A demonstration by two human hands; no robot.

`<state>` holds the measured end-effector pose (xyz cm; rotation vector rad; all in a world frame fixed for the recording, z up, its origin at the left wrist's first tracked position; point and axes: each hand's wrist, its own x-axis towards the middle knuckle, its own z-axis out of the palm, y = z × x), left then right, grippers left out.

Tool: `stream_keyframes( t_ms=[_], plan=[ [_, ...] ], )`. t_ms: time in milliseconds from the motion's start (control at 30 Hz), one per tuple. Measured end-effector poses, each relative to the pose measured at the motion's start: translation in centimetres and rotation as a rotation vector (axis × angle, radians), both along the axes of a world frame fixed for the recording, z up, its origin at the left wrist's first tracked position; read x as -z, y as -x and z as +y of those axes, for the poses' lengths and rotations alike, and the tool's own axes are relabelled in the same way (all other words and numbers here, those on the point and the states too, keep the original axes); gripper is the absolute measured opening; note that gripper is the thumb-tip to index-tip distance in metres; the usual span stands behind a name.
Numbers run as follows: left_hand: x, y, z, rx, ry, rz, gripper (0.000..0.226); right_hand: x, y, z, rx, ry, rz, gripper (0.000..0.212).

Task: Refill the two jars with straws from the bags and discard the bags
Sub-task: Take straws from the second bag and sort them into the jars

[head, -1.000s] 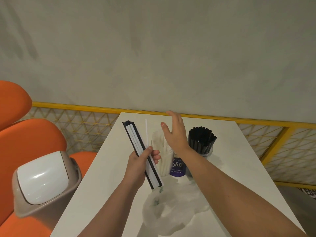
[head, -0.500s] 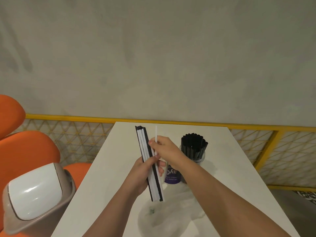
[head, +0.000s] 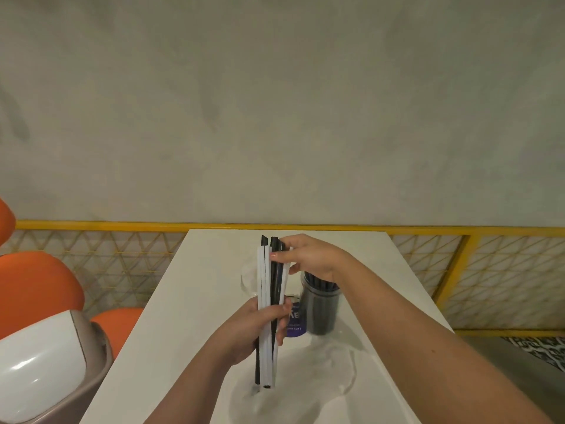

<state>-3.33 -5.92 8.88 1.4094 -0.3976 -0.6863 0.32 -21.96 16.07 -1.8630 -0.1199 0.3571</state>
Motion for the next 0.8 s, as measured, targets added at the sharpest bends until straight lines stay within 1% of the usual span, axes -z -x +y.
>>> stream_keyframes(
  t_ms=[100,167,233,333,400,500,567,633,700,800],
  plan=[
    [0.1,-0.2,0.0,-0.037,-0.051,-0.039,0.019,0.6,-0.2,-0.5,0.097,-0.076,-0.019,0.011],
    [0.3,-0.3,0.2,-0.037,-0.085,-0.034,0.020,0.5,-0.2,-0.8,0.166,-0.100,-0.036,0.008],
    [0.4,-0.4,0.4,-0.042,-0.114,-0.020,0.022,0.0,-0.2,-1.0,0.248,-0.126,-0.064,0.012],
    [0.7,-0.4,0.3,-0.050,-0.125,-0.025,0.019,-0.9,-0.4,-1.3,0.362,-0.191,-0.095,0.018],
    [0.8,-0.4,0.1,-0.067,-0.129,-0.011,0.019,-1.5,-0.5,-1.3,0.439,-0.305,-0.081,0.020],
    [1.2,-0.4,0.1,-0.100,-0.120,0.020,0.017,-2.7,-0.4,-1.9,0.580,-0.485,-0.096,0.016],
    [1.5,-0.5,0.1,-0.149,-0.133,0.014,0.016,-3.8,-0.5,-2.7,0.676,-0.601,-0.176,0.015],
    [2.1,-0.6,0.3,-0.210,-0.142,0.013,0.018,-5.0,-0.6,-3.6,0.759,-0.647,-0.313,0.015],
    [2.5,-0.8,0.4,-0.263,-0.139,0.012,0.019,-6.1,-0.5,-4.4,0.810,-0.590,-0.505,0.017],
    [2.8,-1.1,0.3,-0.301,-0.134,-0.004,0.020,-6.8,-0.2,-5.5,0.795,-0.402,-0.745,0.021]
  ],
)
